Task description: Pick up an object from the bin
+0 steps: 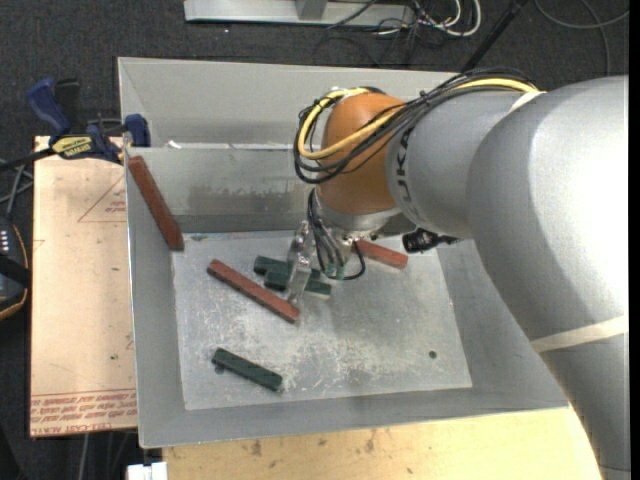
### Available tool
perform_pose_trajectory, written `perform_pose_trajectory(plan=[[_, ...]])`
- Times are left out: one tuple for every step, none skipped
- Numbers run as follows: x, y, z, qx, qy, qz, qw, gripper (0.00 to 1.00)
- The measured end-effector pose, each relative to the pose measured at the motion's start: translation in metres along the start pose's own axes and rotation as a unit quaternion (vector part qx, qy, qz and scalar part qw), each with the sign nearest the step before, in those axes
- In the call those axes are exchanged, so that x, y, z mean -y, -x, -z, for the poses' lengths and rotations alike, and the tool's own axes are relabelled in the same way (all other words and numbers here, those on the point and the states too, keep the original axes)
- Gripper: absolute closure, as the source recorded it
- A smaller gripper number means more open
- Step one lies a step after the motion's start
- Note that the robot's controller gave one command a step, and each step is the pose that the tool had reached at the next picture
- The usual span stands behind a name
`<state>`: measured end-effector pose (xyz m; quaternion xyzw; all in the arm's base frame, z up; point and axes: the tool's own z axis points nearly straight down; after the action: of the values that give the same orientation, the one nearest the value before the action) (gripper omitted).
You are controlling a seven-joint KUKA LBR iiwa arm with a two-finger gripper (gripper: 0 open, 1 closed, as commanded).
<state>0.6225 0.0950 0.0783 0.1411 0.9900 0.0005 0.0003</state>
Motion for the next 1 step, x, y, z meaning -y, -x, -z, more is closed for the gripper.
perform_pose_trajectory(plan=[[0.0, 0.0, 0.0, 0.0, 0.0, 0.0, 1.0, 1.0]])
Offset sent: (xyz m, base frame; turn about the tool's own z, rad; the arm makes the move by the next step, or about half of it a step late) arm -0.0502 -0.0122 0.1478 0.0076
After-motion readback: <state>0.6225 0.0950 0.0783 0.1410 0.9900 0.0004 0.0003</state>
